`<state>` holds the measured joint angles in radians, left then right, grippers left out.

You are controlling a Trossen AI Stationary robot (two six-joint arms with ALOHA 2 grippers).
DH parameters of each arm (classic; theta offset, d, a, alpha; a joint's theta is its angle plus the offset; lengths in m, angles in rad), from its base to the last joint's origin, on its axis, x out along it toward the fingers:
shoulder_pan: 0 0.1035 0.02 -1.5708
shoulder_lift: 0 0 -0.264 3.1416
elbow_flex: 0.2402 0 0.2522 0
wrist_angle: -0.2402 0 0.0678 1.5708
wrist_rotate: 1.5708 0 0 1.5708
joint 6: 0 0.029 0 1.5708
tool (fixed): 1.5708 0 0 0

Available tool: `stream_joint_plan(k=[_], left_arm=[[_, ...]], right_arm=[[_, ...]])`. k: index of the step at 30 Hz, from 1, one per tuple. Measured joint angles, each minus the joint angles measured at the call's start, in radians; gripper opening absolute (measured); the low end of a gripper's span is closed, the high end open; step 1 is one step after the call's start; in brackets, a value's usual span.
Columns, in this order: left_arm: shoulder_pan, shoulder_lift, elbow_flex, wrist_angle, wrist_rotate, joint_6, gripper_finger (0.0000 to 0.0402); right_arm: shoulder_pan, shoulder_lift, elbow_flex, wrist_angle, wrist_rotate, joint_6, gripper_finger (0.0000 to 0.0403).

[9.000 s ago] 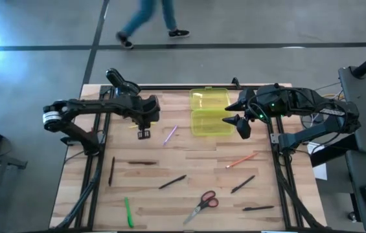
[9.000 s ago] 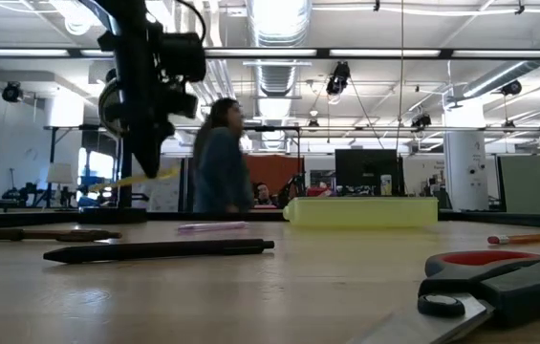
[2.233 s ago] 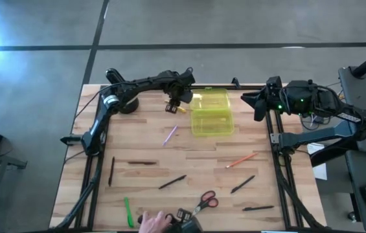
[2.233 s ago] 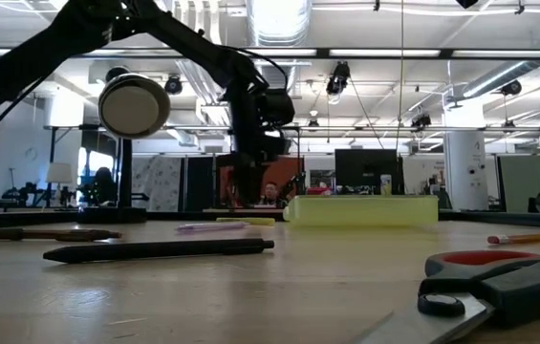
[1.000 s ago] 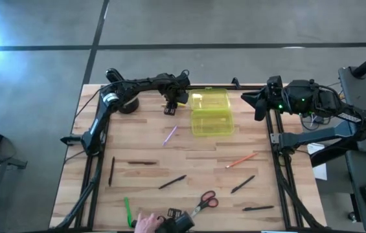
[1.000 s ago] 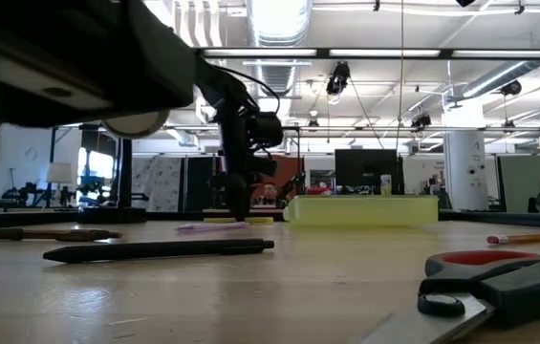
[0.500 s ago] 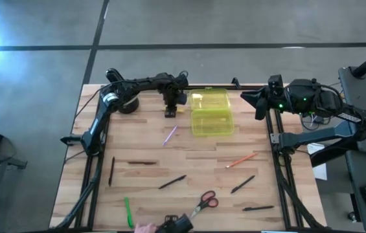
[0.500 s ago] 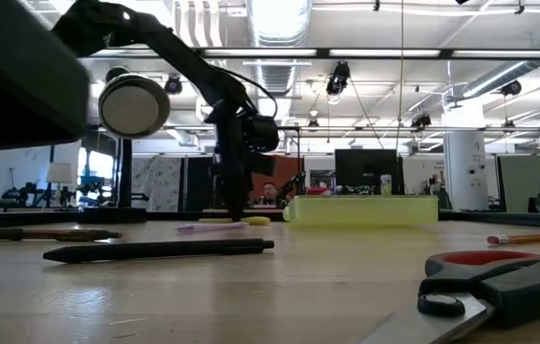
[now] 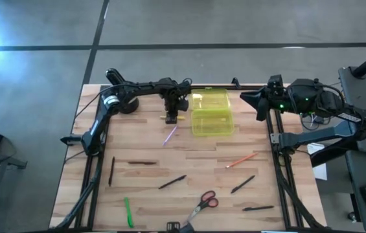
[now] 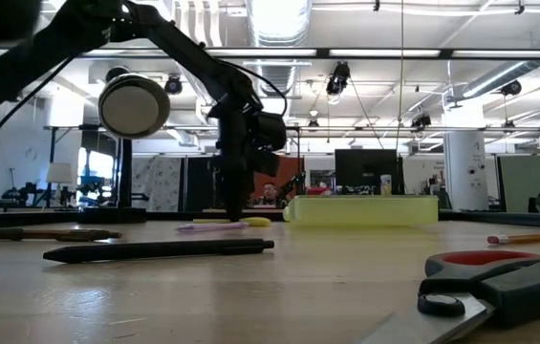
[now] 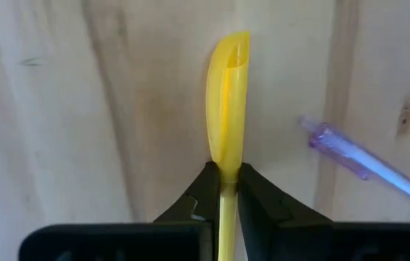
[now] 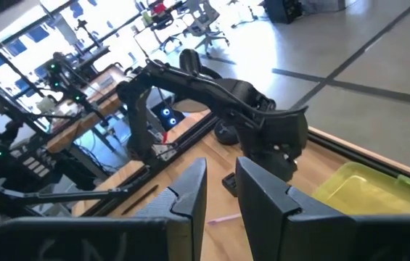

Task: Pick & place school supplies into a supply box
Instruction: Put the yellow pen into the supply box

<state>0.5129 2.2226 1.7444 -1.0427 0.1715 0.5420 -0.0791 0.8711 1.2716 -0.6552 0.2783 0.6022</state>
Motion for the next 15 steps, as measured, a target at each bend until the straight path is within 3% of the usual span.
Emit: stream_joint_plan(k=[15], left_arm=[[-0.006,-0.097,0.002,-0.016,-0.015,-0.036,0.0006]], right_arm=[[0.034,0.001,0.000,0.003,-0.003,0.000,0.0068]])
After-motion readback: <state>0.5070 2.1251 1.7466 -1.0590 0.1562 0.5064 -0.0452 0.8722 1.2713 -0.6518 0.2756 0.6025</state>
